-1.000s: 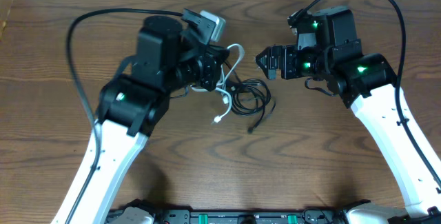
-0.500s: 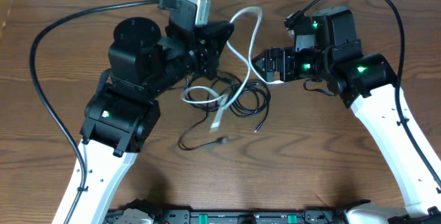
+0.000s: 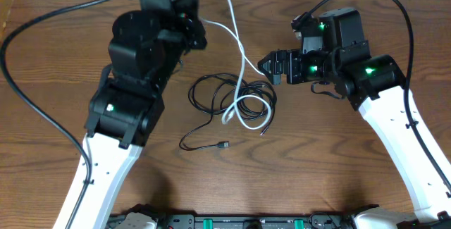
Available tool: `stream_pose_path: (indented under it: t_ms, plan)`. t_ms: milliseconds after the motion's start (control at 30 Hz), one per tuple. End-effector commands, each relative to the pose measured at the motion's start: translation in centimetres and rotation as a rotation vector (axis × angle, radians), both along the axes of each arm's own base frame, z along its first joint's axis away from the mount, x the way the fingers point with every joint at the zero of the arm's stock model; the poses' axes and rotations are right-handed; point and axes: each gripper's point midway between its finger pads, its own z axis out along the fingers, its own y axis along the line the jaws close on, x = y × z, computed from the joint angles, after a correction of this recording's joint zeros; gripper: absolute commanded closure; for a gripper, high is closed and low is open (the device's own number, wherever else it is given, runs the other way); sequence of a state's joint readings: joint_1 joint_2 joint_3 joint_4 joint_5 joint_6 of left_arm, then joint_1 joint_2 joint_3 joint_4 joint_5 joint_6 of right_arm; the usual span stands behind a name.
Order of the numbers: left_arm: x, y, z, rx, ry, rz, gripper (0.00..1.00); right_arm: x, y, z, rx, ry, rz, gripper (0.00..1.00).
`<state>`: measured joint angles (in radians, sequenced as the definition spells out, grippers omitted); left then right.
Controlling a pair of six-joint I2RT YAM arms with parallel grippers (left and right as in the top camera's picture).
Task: Untangle cables
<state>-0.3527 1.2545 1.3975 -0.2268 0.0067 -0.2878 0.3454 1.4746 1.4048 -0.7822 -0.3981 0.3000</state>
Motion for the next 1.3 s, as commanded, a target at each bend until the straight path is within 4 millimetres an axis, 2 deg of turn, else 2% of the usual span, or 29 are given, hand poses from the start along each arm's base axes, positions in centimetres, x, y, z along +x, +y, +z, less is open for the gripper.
stream_pose_path:
  t_ms: [0,267,333,400,600,767,1067,1267]
  plan:
    - [3.1,3.1,-0.1,0.014,-0.033,0.147,0.93,0.2,-0.3,-0.2,-0.017,-0.003,-0.006,0.01]
    - [6.3,4.9,4.5,-0.054,-0.269,0.174,0.93,0.1,-0.8,-0.6,-0.044,0.003,-0.019,0.01]
    - [7.2,5.4,4.7,-0.033,-0.307,0.189,0.93,0.1,-0.8,-0.6,-0.045,0.001,-0.018,0.01]
    - [8.3,6.2,4.1,-0.01,-0.312,0.213,0.93,0.1,-0.7,-0.6,-0.049,-0.002,-0.01,0.01]
    - [12.1,12.5,-1.0,0.046,-0.209,0.396,0.93,0.1,-1.1,-0.9,-0.073,0.0,-0.023,0.01]
    - [14.3,17.9,-5.4,0.076,-0.119,0.489,0.93,0.2,-1.5,-1.1,-0.094,-0.001,-0.039,0.01]
    - [15.3,27.4,-11.9,0.104,0.014,0.655,0.93,0.5,-2.1,-1.3,-0.122,-0.007,-0.064,0.01]
    - [14.5,34.6,-16.2,0.125,0.095,0.773,0.93,0.5,-2.2,-1.3,-0.128,-0.006,-0.067,0.01]
